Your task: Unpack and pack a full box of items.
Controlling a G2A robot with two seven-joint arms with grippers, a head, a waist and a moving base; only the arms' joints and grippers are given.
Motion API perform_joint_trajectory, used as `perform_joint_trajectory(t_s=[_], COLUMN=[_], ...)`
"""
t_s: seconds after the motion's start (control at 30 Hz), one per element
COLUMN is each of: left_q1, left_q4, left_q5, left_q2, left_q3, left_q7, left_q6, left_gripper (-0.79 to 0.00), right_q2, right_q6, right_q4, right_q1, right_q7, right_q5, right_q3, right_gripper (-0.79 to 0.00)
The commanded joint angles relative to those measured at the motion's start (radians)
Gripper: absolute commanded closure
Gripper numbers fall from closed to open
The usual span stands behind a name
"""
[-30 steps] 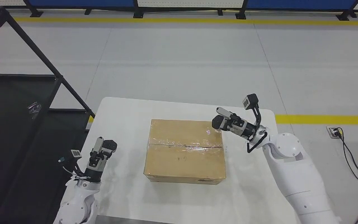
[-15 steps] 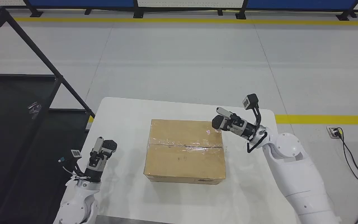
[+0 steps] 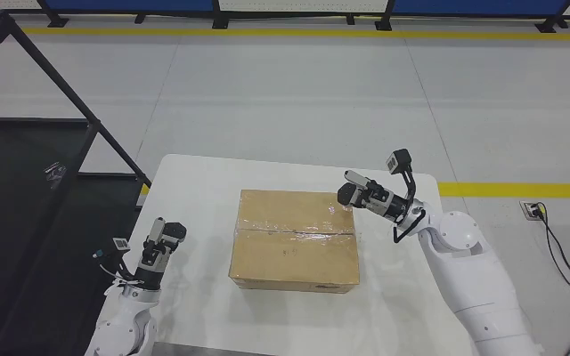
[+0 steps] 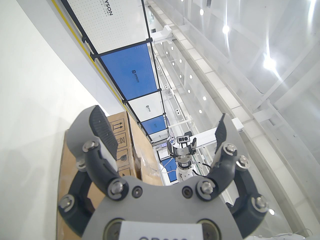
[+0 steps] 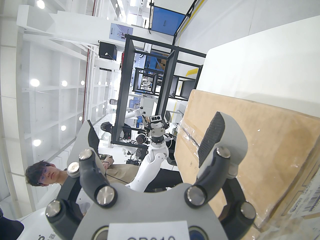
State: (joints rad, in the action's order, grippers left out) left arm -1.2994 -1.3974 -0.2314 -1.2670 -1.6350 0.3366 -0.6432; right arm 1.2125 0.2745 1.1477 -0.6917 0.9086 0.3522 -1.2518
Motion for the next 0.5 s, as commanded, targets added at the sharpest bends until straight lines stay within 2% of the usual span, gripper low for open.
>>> perform_joint_trajectory(t_s=[0.0,0.33,0.47], left_q1=[0.0,-0.001,-0.031], left_q4=[0.0,-0.002,-0.051], left_q5=[0.0,0.001,0.035], left_q2=[0.0,0.0,0.0], left_q3=[0.0,0.0,0.006], left_q7=[0.0,-0.001,-0.015], left_q6=[0.0,0.002,-0.027], left_gripper=[-0.785,-0.785,-0.785], right_q2=[0.0,0.0,0.004], right_q6=[0.0,0.0,0.048], right_q4=[0.0,0.003,0.049], right_q1=[-0.001,-0.004,-0.037], right_q7=[0.0,-0.004,-0.1], right_q5=[0.0,0.001,-0.032], right_q3=[-0.001,0.0,0.008], right_gripper=[-0.785,-0.785,-0.785])
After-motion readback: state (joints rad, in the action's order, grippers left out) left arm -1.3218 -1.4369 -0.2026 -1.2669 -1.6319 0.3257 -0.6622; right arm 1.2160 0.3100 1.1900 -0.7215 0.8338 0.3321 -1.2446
